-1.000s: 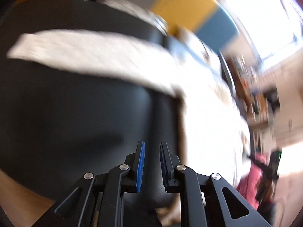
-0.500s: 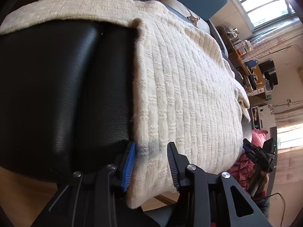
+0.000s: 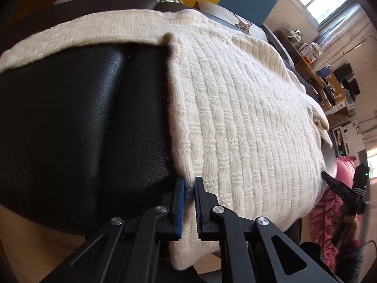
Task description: Fold clothes
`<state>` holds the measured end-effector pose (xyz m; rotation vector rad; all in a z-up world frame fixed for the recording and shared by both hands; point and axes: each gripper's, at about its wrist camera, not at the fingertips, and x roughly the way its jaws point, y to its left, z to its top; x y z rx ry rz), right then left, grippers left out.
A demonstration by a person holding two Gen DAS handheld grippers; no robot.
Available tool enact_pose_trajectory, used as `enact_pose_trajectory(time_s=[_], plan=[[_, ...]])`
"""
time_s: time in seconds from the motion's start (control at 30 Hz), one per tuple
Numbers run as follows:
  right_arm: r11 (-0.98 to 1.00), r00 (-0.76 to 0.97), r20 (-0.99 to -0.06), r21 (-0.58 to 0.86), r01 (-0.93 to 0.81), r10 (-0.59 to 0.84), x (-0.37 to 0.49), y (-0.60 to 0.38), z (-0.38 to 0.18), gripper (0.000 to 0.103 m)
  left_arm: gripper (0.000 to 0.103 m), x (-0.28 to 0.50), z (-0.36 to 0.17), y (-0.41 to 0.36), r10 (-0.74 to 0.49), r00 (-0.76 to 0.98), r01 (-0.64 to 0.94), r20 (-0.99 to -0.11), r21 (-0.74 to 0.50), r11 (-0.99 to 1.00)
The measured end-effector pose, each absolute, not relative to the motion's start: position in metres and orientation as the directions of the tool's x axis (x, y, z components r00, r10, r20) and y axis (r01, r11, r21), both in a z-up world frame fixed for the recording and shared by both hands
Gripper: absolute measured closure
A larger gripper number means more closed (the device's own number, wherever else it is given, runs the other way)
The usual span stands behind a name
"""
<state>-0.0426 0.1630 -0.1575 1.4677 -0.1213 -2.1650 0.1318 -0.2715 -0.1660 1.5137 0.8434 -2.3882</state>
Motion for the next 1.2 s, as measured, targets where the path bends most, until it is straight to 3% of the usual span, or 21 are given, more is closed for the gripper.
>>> enact_pose_trajectory(time_s=[0.3,0.4,0.5,0.63,0.83,1.07,1.2], plan=[[-0.846,-0.271,-0.848,0.317,0.428,-0.455,-0.049,0.134,-0.159,0.082,0.098,0.127,-0.155,-0.326,-0.013,-0.451,0.564,-0.892,-0.274,-0.779],[-0.861,-0.284,-0.867,0.264,0.436,-0.41,-0.046,0.136,-0.155,0.085,0.097,0.128,-0.147,-0.32,0.011,-0.471,0.533,-0.882,-0.294,-0.793],[-0.893,-0.346,-0.869,0.201,0.403,-0.352,-0.047,0.146,-0.142,0.08,0.096,0.128,-0.139,-0.313,0.035,-0.49,0.501,-0.871,-0.314,-0.806],[-0.847,-0.377,-0.795,0.298,0.439,-0.475,-0.05,0.135,-0.112,0.08,0.096,0.127,-0.128,-0.306,0.061,-0.514,0.459,-0.855,-0.335,-0.822],[-0.807,-0.344,-0.818,0.224,0.547,-0.46,-0.058,0.098,-0.099,0.078,0.091,0.096,-0.107,-0.312,0.035,-0.555,0.424,-0.831,-0.319,-0.848],[-0.839,-0.432,-0.753,0.289,0.461,-0.497,-0.068,0.165,-0.054,0.078,0.091,0.07,-0.118,-0.297,0.072,-0.513,0.355,-0.856,-0.287,-0.89],[-0.836,-0.426,-0.741,0.337,0.433,-0.519,-0.069,0.177,-0.057,0.078,0.091,0.066,-0.124,-0.288,0.093,-0.499,0.348,-0.862,-0.298,-0.889]])
